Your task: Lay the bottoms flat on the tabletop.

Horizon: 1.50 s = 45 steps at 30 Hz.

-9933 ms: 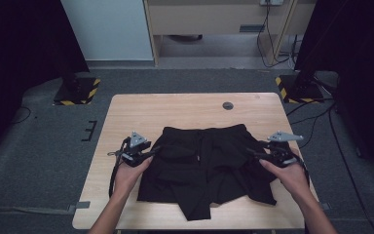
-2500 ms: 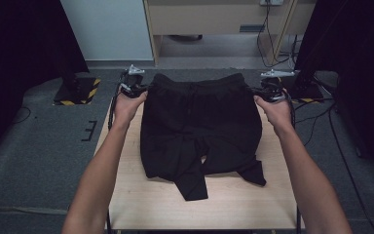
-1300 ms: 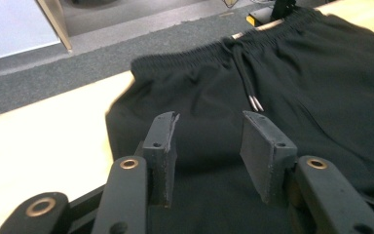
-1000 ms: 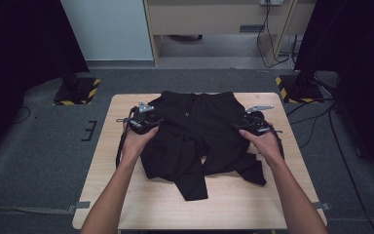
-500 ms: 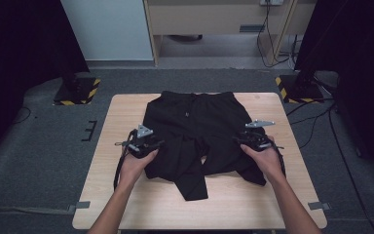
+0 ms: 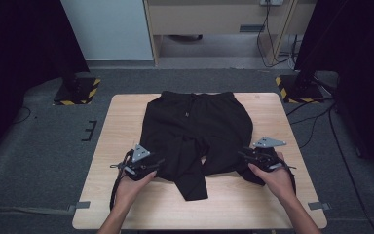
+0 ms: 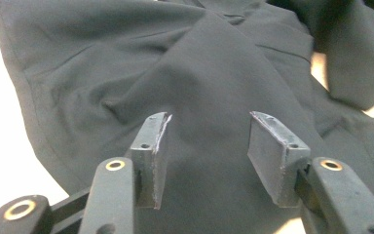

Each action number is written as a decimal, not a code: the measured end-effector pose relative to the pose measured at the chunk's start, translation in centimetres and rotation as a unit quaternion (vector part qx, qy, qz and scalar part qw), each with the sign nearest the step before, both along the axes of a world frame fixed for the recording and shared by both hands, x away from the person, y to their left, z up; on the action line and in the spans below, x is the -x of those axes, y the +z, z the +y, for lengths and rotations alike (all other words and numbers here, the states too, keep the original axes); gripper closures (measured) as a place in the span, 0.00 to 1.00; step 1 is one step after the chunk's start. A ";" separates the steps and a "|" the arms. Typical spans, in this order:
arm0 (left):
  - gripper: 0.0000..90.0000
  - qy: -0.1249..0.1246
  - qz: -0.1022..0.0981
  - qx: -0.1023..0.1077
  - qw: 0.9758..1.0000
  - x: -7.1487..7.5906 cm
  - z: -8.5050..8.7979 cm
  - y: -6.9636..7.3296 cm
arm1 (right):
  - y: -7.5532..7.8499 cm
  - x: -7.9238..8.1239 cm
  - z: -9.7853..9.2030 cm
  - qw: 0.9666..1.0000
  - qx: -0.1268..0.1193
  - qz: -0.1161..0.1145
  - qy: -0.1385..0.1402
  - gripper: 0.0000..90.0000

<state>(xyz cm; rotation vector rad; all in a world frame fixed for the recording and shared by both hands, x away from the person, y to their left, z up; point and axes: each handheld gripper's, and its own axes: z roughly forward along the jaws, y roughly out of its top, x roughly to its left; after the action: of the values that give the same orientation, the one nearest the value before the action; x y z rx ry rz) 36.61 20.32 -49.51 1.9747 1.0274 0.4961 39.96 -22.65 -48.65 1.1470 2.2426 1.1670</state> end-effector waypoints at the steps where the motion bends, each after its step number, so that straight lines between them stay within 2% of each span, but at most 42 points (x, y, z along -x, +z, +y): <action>1: 0.54 -0.004 -0.001 -0.005 1.000 0.3 0.2 0.0 | 0.0 0.5 0.0 1.000 -0.002 0.002 -0.003 0.72; 4: 0.51 -0.006 -0.002 0.003 1.000 1.2 0.6 -0.1 | 0.2 1.9 -0.2 1.000 -0.013 -0.006 -0.002 0.74; 6: 0.49 -0.005 -0.002 0.010 1.000 1.7 0.7 -0.3 | 0.2 2.7 -0.2 1.000 -0.010 -0.012 0.000 0.74; 8: 0.46 -0.008 -0.004 0.007 1.000 2.2 0.7 -0.7 | -0.1 3.3 -0.4 1.000 -0.005 -0.019 -0.001 0.73; 12: 0.40 -0.009 -0.001 0.007 1.000 2.8 0.8 -1.3 | -0.9 4.3 -0.7 1.000 -0.016 -0.018 -0.012 0.64; 14: 0.35 -0.003 -0.005 -0.006 1.000 2.9 0.7 -1.5 | -1.3 4.7 -0.8 0.999 -0.023 -0.018 -0.017 0.60; 15: 0.33 0.000 -0.006 -0.010 1.000 2.9 0.6 -1.5 | -1.5 4.8 -0.7 1.000 -0.014 -0.016 -0.010 0.56; 17: 0.29 0.001 -0.004 -0.007 1.000 2.9 0.4 -1.6 | -1.9 5.2 -0.3 0.999 0.026 -0.017 -0.007 0.50; 18: 0.29 0.002 -0.004 -0.011 1.000 2.9 0.3 -1.6 | -2.1 5.5 -0.2 0.999 0.037 -0.015 -0.003 0.46; 20: 0.27 -0.002 -0.004 -0.010 1.000 2.9 0.0 -1.7 | -2.6 5.8 0.0 0.999 0.047 -0.009 -0.002 0.40; 22: 0.24 -0.004 -0.006 -0.013 1.000 3.0 -0.1 -1.7 | -2.8 6.0 0.0 0.999 0.046 -0.008 -0.007 0.33; 24: 0.19 -0.006 0.003 -0.004 1.000 2.9 -0.3 -2.1 | -2.8 5.9 -0.1 0.999 0.048 -0.010 -0.019 0.27; 26: 0.18 -0.015 0.008 -0.011 1.000 2.9 -0.5 -2.5 | -2.8 5.8 -0.3 0.999 0.044 -0.006 -0.020 0.21; 28: 0.17 -0.013 0.014 -0.022 1.000 2.8 -0.8 -2.9 | -2.9 5.7 -0.5 0.999 0.032 -0.001 -0.021 0.24; 29: 0.18 -0.015 0.016 -0.027 0.999 2.8 -0.9 -3.0 | -3.0 5.7 -0.6 0.999 0.033 0.001 -0.024 0.28; 30: 0.19 -0.015 0.016 -0.031 0.999 2.8 -1.0 -3.1 | -3.2 5.7 -0.6 0.999 0.037 -0.001 -0.021 0.37; 33: 0.24 -0.016 0.012 -0.039 0.999 2.8 -1.2 -3.1 | -3.8 5.7 -0.4 0.998 0.057 0.007 -0.012 0.52; 35: 0.32 -0.015 0.013 -0.041 0.999 2.8 -1.1 -3.2 | -4.0 5.6 -0.4 0.998 0.063 0.007 -0.012 0.61; 36: 0.36 -0.013 0.012 -0.044 0.999 2.7 -1.1 -3.2 | -4.0 5.6 -0.4 0.998 0.063 0.004 -0.010 0.70; 37: 0.45 -0.011 0.016 -0.046 0.999 2.7 -1.0 -3.2 | -4.0 5.6 -0.5 0.998 0.061 0.004 -0.011 0.76; 39: 0.55 -0.006 0.025 -0.049 0.998 2.6 -0.8 -3.4 | -3.9 5.5 -0.6 0.998 0.059 0.007 -0.012 0.85; 42: 0.74 0.000 0.029 -0.052 0.998 2.6 -0.4 -3.3 | -4.0 5.7 -0.7 0.998 0.064 0.013 -0.003 0.94; 43: 0.83 0.001 0.030 -0.050 0.998 2.6 -0.3 -3.2 | -4.0 5.8 -0.8 0.998 0.063 0.014 0.001 0.95; 45: 0.92 0.003 0.036 -0.048 0.998 2.7 0.0 -2.9 | -3.9 5.9 -0.9 0.998 0.061 0.015 0.004 0.96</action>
<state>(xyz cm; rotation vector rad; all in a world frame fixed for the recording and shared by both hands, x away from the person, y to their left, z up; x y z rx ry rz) 33.94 20.34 -52.43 2.0885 1.0709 0.4885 34.02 -23.56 -52.56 1.1163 2.3078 1.0056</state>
